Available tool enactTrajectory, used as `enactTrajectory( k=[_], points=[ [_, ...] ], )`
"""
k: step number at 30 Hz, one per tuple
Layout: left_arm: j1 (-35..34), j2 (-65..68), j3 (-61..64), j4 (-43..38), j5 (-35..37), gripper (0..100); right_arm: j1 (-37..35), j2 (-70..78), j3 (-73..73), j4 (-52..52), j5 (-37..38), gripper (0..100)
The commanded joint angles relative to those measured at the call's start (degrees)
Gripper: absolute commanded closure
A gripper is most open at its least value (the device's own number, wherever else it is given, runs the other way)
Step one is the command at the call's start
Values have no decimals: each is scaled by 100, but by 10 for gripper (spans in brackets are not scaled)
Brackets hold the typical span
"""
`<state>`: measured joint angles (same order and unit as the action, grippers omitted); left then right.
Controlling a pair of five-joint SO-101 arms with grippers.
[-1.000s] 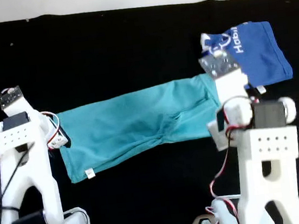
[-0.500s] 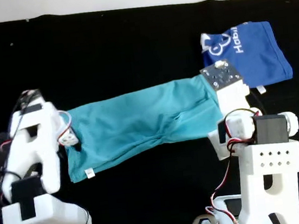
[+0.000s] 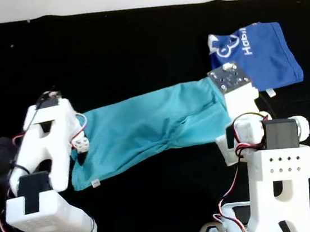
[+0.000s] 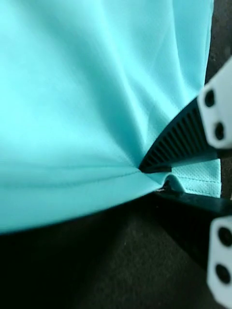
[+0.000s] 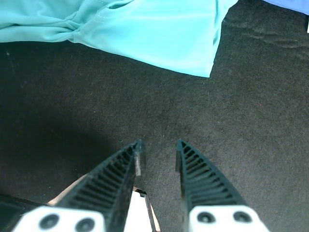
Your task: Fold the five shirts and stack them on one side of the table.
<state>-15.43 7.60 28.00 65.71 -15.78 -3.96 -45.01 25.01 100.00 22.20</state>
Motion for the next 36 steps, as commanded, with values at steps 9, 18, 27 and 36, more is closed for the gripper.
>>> enactTrajectory(
  k=[9, 18, 27, 36],
  points=[
    [-1921, 48, -1807, 607, -1002, 991, -4, -1033, 356, 22, -527, 889],
    [-1121, -22, -3143, 2681, -853, 991, 804, -1077, 1991, -1138, -378, 889],
    [629, -778, -4215, 3560, -246, 991, 2589, -1077, 3477, -2563, 360, 983],
    [3257, -725, -4505, 3033, 114, 991, 3697, -1077, 4593, -3741, 360, 991]
  ],
)
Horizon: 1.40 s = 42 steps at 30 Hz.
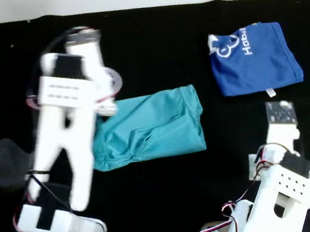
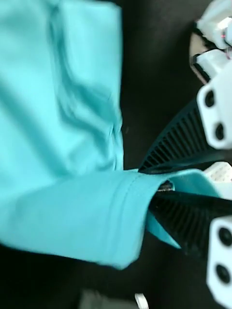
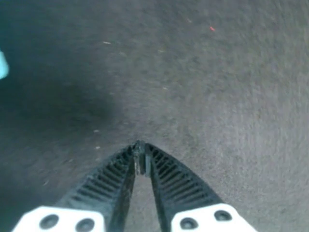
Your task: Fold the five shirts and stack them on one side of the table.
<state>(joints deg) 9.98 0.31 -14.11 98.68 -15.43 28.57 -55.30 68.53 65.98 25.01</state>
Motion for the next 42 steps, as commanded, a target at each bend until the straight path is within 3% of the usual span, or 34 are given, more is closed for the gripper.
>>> enactTrajectory(
  k=[1, 5, 13, 26, 32, 38, 42],
  points=[
    [936, 110, -382, -352, 79, 991, 611, -48, 374, -435, 79, 991],
    [1499, 716, -822, -659, 79, 991, 1042, -48, 936, -927, 88, 991],
    [2044, 2484, -2712, -1002, 79, 991, 1051, -48, 2316, -2369, 369, 991],
    [2747, 4760, -5437, -958, 79, 981, 1042, -48, 2299, -2378, 360, 991],
    [2677, 5182, -5815, -844, 88, 819, 1042, -48, 2299, -2378, 360, 991],
    [2369, 4796, -6369, 18, 79, 865, 1033, -48, 2299, -2378, 360, 991],
    [1965, 4690, -6132, 264, 79, 995, 971, -48, 2299, -2378, 360, 991]
  ],
)
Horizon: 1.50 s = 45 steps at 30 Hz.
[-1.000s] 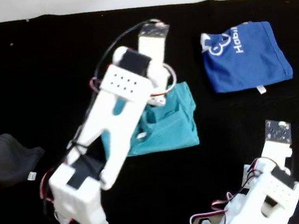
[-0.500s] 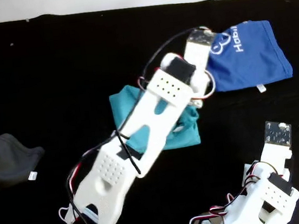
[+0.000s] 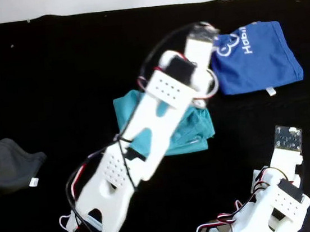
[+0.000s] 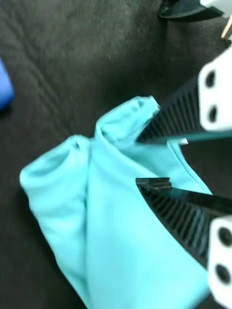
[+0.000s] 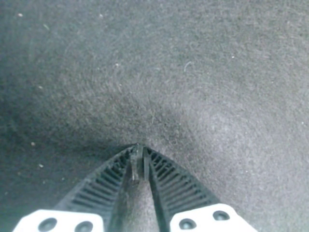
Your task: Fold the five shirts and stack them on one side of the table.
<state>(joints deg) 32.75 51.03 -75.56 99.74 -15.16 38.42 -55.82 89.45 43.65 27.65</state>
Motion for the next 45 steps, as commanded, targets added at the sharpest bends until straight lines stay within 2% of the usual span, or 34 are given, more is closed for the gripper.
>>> enactTrajectory(
  k=[1, 6, 11, 14, 22, 26, 31, 35, 39, 45],
  points=[
    [-391, -382, 207, 167, 53, 981, -13, 4, 207, -145, 97, 991],
    [-523, -620, 1692, 185, 53, 992, -13, 4, 207, -145, 97, 991],
    [-286, -1578, 3389, 158, 53, 992, -13, 4, 207, -145, 97, 991],
    [-189, -1815, 3934, 105, 18, 992, -13, 4, 207, -145, 97, 991],
    [-224, -1218, 4031, -1178, 44, 992, -4, 4, 207, -145, 97, 991],
    [-330, -1174, 3688, -1820, 53, 992, -4, 4, 207, -145, 97, 991],
    [-567, -1174, 3609, -3015, 62, 992, -4, 4, 207, -145, 97, 991],
    [-936, -1226, 3556, -3684, 835, 992, -4, 4, 207, -145, 97, 991],
    [-1349, -1218, 3037, -3279, 1459, 992, -4, 4, 207, -145, 97, 991],
    [-1596, -1200, 2035, -1547, 1442, 992, -4, 4, 207, -145, 97, 991]
  ],
)
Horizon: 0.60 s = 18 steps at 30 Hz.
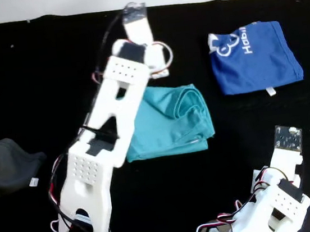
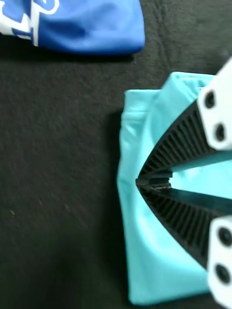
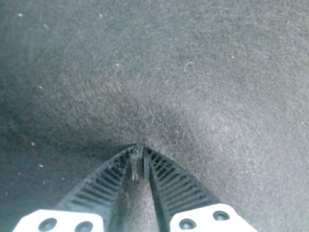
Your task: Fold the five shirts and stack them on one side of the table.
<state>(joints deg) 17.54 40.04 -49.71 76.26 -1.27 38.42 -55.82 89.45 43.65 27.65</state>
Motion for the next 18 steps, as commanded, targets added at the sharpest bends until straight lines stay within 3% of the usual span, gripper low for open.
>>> enactTrajectory(
  k=[1, 8, 13, 18],
  points=[
    [-75, -75, -664, 1081, 35, 992, -4, 4, 207, -145, 97, 991],
    [497, -66, -602, 2435, -677, 992, -4, 4, 207, -145, 97, 991],
    [1182, -66, 259, 2435, -738, 992, -4, 4, 207, -145, 97, 991],
    [1429, -66, 778, 1582, -712, 992, -4, 4, 207, -145, 97, 991]
  ],
)
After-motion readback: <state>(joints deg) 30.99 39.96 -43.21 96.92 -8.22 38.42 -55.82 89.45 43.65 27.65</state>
